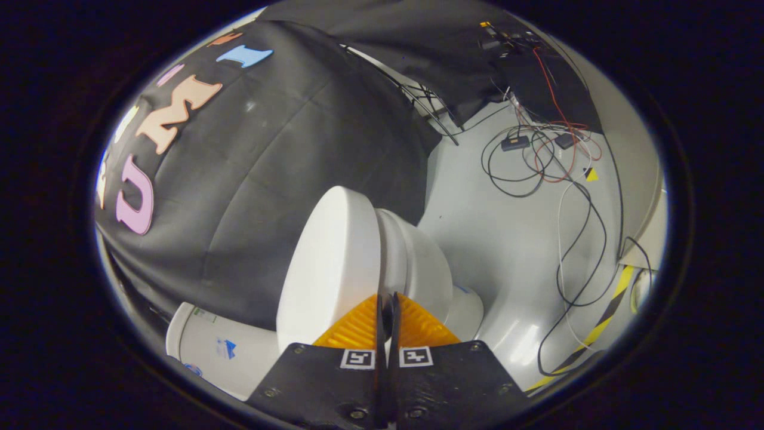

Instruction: Open the toilet lid.

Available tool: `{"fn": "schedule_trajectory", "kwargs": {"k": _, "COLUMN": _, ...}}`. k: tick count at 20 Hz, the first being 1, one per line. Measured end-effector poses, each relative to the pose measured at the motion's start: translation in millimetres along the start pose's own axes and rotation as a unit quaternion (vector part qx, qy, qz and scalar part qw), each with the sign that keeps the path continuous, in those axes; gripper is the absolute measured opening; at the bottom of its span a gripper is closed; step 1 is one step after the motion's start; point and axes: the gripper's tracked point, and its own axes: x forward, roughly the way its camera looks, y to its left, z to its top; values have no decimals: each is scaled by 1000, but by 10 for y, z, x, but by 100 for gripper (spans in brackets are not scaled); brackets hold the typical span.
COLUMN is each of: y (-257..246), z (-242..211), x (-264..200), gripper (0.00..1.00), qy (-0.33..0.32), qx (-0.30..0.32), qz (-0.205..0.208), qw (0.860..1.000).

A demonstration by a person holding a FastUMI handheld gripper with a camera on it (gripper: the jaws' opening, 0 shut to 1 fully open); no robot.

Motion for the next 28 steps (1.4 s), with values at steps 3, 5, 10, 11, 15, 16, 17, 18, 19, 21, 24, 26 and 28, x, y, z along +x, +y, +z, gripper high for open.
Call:
{"fn": "schedule_trajectory", "kwargs": {"k": 3, "y": 178, "z": 48, "x": -97, "gripper": 1, "qy": 1, "qx": 0, "qz": 5, "qw": 1000}}
{"fn": "schedule_trajectory", "kwargs": {"k": 5, "y": 277, "z": 83, "x": -153, "gripper": 1, "qy": -2, "qx": -1, "qz": 11, "qw": 1000}}
{"fn": "schedule_trajectory", "kwargs": {"k": 10, "y": 471, "z": 133, "x": -270, "gripper": 0, "qy": -10, "qx": -13, "qz": 21, "qw": 1000}}
{"fn": "schedule_trajectory", "kwargs": {"k": 11, "y": 500, "z": 138, "x": -287, "gripper": 0, "qy": -11, "qx": -15, "qz": 23, "qw": 1000}}
{"fn": "schedule_trajectory", "kwargs": {"k": 15, "y": 640, "z": 168, "x": -366, "gripper": 0, "qy": -17, "qx": -46, "qz": 22, "qw": 999}}
{"fn": "schedule_trajectory", "kwargs": {"k": 16, "y": 698, "z": 174, "x": -397, "gripper": 1, "qy": -18, "qx": -55, "qz": 24, "qw": 998}}
{"fn": "schedule_trajectory", "kwargs": {"k": 17, "y": 757, "z": 185, "x": -429, "gripper": 1, "qy": -21, "qx": -59, "qz": 28, "qw": 998}}
{"fn": "schedule_trajectory", "kwargs": {"k": 18, "y": 800, "z": 196, "x": -463, "gripper": 1, "qy": -25, "qx": -55, "qz": 34, "qw": 998}}
{"fn": "schedule_trajectory", "kwargs": {"k": 19, "y": 836, "z": 202, "x": -487, "gripper": 1, "qy": -27, "qx": -54, "qz": 37, "qw": 997}}
{"fn": "schedule_trajectory", "kwargs": {"k": 21, "y": 897, "z": 199, "x": -519, "gripper": 1, "qy": -32, "qx": -64, "qz": 36, "qw": 997}}
{"fn": "schedule_trajectory", "kwargs": {"k": 24, "y": 1013, "z": 197, "x": -598, "gripper": 1, "qy": -30, "qx": -88, "qz": 38, "qw": 995}}
{"fn": "schedule_trajectory", "kwargs": {"k": 26, "y": 1078, "z": 201, "x": -635, "gripper": 1, "qy": -34, "qx": -95, "qz": 38, "qw": 994}}
{"fn": "schedule_trajectory", "kwargs": {"k": 28, "y": 1131, "z": 207, "x": -671, "gripper": 1, "qy": -38, "qx": -99, "qz": 39, "qw": 994}}
